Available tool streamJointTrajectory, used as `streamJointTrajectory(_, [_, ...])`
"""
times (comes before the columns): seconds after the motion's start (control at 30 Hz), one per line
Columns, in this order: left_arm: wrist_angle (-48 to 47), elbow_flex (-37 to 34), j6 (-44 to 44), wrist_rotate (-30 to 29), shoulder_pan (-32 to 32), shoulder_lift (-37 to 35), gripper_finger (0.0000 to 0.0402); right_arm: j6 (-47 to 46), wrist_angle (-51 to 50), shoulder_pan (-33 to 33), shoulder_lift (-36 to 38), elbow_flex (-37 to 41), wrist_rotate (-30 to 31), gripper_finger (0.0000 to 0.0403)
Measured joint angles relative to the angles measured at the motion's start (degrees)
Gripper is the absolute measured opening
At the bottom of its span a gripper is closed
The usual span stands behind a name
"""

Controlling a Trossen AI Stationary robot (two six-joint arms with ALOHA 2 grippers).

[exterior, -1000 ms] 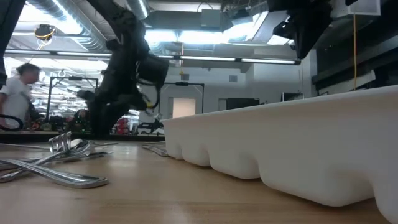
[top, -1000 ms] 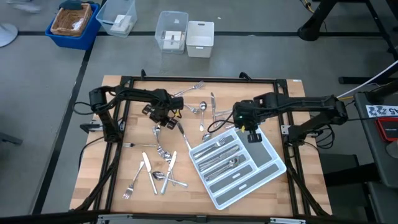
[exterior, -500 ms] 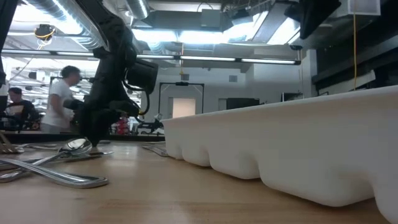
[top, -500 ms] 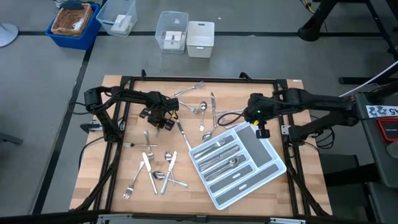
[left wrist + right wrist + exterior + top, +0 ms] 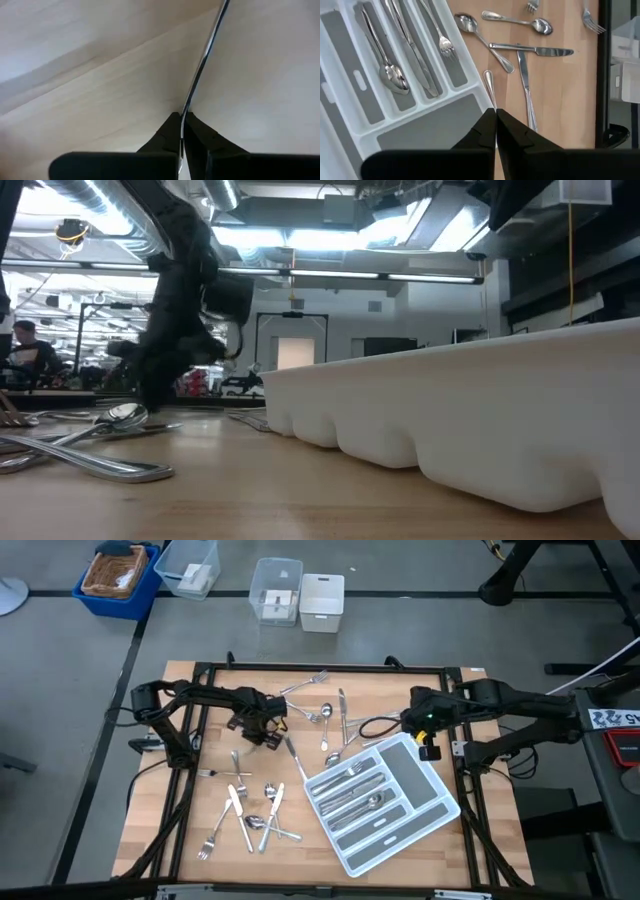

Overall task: Sort silverware
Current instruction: Put the silver fork into the silverware tray

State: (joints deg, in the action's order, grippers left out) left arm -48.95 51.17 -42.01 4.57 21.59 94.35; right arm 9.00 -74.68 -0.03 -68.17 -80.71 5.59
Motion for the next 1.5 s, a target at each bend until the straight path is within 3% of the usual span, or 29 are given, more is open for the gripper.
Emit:
streamJointTrajectory(0.27, [5.55, 0.16, -2.62, 3.99, -0.05, -11.07, 0.0002, -4.66, 0.17, 0.00, 3.34, 0.00, 0.02, 0.0014])
streamJointTrajectory(0.5, [19.52, 0.27, -8.26, 5.65, -3.46, -17.11, 0.0001, -11.16, 1.65, 0.00, 3.44, 0.00, 0.31, 0.0014])
streamJointTrajectory(0.67, [34.59, 0.27, -8.82, 3.39, -9.17, -17.11, 0.0001, -12.03, 1.43, 0.00, 3.72, 0.02, 4.58, 0.0014])
streamJointTrajectory(0.87, [47.55, 0.38, 5.00, -4.00, -16.65, -16.79, 0.0001, -8.42, 1.06, 0.00, 4.45, 0.02, 5.28, 0.0014])
streamJointTrajectory(1.1, [51.95, 0.38, 15.36, -10.99, -22.18, -16.85, 0.0000, -9.37, 4.20, 0.00, 3.44, 0.02, 0.95, 0.0014])
streamJointTrajectory(1.37, [55.93, 0.40, 33.02, -15.67, -25.83, -16.83, 0.0000, -10.56, 19.91, 0.00, 2.43, 0.24, -2.99, 0.0014])
streamJointTrajectory(1.5, [60.92, 0.46, 47.06, -15.70, -26.82, -16.72, 0.0000, -10.16, 26.26, 0.00, 2.28, 1.17, -7.30, 0.0014])
